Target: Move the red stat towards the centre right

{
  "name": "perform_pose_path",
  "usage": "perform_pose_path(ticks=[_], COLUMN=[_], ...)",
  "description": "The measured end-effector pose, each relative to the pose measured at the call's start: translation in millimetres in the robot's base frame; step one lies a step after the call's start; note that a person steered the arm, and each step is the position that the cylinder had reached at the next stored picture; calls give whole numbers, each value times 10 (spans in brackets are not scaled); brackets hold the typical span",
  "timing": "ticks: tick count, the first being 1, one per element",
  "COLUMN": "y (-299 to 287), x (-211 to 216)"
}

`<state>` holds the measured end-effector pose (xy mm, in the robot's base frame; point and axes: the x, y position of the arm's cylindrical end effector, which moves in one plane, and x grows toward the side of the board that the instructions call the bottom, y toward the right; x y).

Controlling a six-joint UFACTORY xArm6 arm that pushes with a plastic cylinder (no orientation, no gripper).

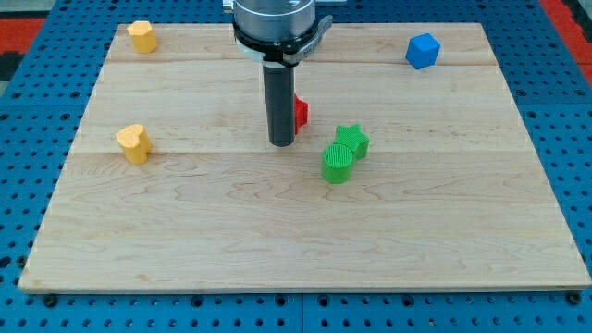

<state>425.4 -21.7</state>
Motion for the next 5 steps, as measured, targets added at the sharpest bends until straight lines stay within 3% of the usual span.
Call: perform_pose_path(ticks=[1, 2, 3, 5], y=[-319, -601, -545, 1098], x=[-787, -1170, -1088, -917])
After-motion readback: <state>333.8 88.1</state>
